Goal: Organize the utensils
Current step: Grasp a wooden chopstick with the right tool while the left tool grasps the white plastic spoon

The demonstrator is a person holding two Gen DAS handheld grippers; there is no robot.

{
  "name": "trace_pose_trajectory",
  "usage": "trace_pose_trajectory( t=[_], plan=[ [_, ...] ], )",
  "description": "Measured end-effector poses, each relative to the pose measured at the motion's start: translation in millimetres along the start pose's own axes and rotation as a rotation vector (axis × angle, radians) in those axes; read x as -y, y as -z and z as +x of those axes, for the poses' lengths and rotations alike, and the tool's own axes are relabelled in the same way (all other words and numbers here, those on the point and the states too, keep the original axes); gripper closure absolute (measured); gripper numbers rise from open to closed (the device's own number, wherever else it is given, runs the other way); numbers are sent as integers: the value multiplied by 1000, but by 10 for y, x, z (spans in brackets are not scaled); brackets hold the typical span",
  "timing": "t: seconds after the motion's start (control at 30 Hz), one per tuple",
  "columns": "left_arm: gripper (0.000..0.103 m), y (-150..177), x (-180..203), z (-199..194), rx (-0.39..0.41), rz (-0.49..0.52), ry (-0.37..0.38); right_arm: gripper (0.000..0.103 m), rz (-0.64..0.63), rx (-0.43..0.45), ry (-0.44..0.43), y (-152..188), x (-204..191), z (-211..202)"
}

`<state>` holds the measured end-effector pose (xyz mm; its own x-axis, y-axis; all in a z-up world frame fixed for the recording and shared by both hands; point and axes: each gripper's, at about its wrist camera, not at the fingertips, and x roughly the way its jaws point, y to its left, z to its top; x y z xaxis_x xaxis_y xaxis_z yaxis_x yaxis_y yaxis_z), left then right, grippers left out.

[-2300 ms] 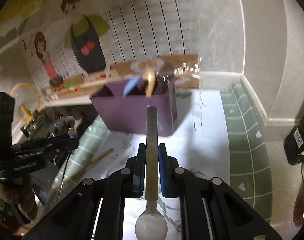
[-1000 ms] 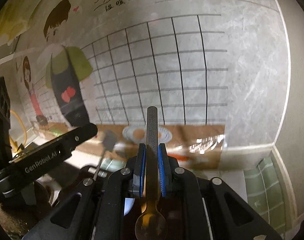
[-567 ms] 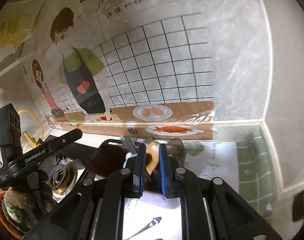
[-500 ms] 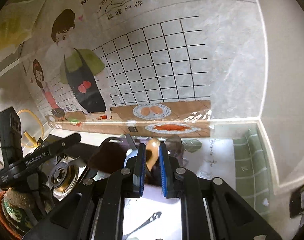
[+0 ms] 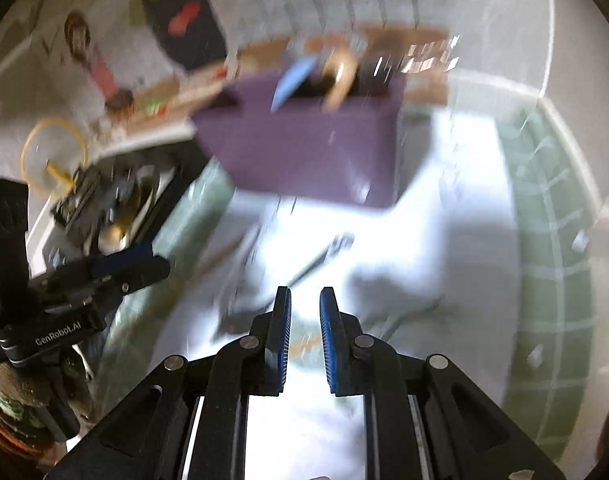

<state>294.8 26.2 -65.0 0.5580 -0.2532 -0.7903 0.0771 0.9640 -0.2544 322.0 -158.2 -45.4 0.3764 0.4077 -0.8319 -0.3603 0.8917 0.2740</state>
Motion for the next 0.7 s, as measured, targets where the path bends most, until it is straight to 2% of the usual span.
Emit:
trace_pose_trajectory(
  t=[0.1, 0.23, 0.37, 0.47, 0.6, 0.7],
  plan=[
    [58, 192, -23, -51, -6, -35, -19, 88, 6, -32, -12, 173, -60, 57],
    [58, 345, -93, -176, -1, -77, -33, 88, 94, -62, -29, 316, -35, 145],
    [58, 353, -148, -338, 15, -64, -33, 88, 233, -62, -5, 291, 70, 289],
    [58, 310, -201, -437, 14, -39, -13, 88, 348, -27, -9, 247, 120, 320],
    [58, 279, -314, -470, -16, -22, -3, 88, 400, 7, 50, 169, 33, 367],
    [58, 285, -410, -466, -24, -14, -1, 87, 349, 25, 132, 120, -133, 427]
  ],
)
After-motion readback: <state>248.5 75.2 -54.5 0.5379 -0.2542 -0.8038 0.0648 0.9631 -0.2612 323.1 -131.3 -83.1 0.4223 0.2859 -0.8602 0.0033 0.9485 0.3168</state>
